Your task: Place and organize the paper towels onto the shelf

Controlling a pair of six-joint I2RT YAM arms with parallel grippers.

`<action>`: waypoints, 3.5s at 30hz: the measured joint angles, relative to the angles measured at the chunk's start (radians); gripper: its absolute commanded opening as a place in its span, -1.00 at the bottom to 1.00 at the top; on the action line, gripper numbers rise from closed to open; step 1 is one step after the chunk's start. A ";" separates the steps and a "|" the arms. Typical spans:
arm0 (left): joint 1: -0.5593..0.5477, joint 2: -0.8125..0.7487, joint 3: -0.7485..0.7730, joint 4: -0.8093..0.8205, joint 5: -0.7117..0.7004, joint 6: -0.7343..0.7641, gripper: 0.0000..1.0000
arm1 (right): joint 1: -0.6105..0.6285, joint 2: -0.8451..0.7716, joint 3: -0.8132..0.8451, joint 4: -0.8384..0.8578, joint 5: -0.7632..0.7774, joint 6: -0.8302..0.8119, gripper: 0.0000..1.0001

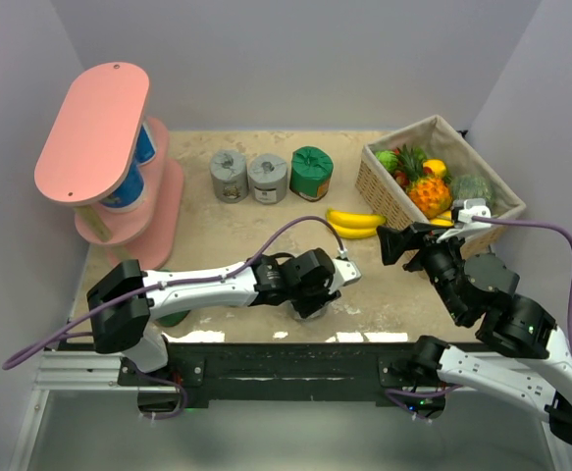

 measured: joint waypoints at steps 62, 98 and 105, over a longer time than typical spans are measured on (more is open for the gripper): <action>0.898 0.136 1.132 -0.225 -0.690 0.282 -0.28 | 0.000 0.028 -0.021 0.015 -0.123 -0.004 0.74; 0.949 0.161 1.145 -0.051 -0.742 0.400 0.20 | 0.000 0.051 -0.004 0.017 -0.106 -0.026 0.75; 0.931 0.120 1.099 -0.042 -0.723 0.396 0.17 | 0.000 0.052 -0.004 0.018 -0.108 -0.026 0.75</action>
